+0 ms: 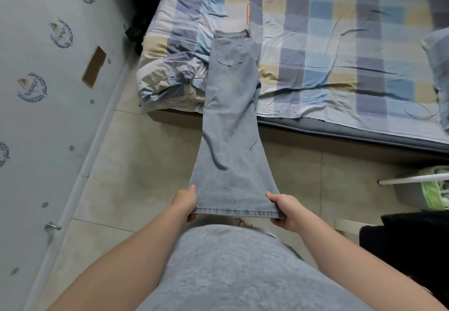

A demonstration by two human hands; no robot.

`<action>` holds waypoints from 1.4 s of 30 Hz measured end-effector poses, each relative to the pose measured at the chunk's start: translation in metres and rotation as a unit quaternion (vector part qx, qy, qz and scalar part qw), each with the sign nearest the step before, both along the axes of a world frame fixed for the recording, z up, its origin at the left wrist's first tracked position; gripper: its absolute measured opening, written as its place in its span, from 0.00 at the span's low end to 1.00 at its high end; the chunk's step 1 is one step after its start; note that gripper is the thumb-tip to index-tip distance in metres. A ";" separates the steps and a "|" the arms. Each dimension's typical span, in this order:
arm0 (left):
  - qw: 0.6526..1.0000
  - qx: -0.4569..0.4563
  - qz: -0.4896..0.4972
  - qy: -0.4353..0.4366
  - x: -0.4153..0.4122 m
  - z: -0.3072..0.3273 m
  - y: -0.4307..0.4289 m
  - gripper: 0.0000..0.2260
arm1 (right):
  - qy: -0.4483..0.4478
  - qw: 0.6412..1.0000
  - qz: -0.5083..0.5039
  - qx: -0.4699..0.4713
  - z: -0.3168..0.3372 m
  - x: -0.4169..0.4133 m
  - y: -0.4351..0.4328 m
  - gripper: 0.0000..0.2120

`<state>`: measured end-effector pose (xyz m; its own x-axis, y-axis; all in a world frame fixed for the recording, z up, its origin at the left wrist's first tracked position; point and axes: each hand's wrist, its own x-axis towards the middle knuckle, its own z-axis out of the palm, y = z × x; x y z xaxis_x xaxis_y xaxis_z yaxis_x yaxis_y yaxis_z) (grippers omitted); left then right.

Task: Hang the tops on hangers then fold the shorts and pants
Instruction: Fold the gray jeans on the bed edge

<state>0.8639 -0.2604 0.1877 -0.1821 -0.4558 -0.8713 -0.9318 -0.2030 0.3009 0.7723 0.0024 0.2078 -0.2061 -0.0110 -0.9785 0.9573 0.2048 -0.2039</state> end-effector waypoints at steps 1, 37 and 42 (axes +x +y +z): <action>1.000 -0.001 0.003 0.002 0.001 0.001 0.000 0.19 | 0.001 1.000 0.001 -0.002 0.002 0.000 0.000 0.08; 0.963 0.207 0.147 0.092 -0.631 -0.034 -0.261 0.06 | 0.112 0.969 -0.218 0.021 -0.033 -0.615 -0.270 0.04; 0.967 0.195 0.138 0.094 -0.717 -0.101 -0.285 0.10 | 0.115 0.972 -0.201 0.032 -0.106 -0.705 -0.297 0.08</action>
<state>0.1465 -0.5455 0.0869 -0.2713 -0.1538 -0.9501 -0.7624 -0.5681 0.3097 0.0677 -0.2950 0.1019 -0.3946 0.1757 -0.9019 0.8932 -0.1572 -0.4214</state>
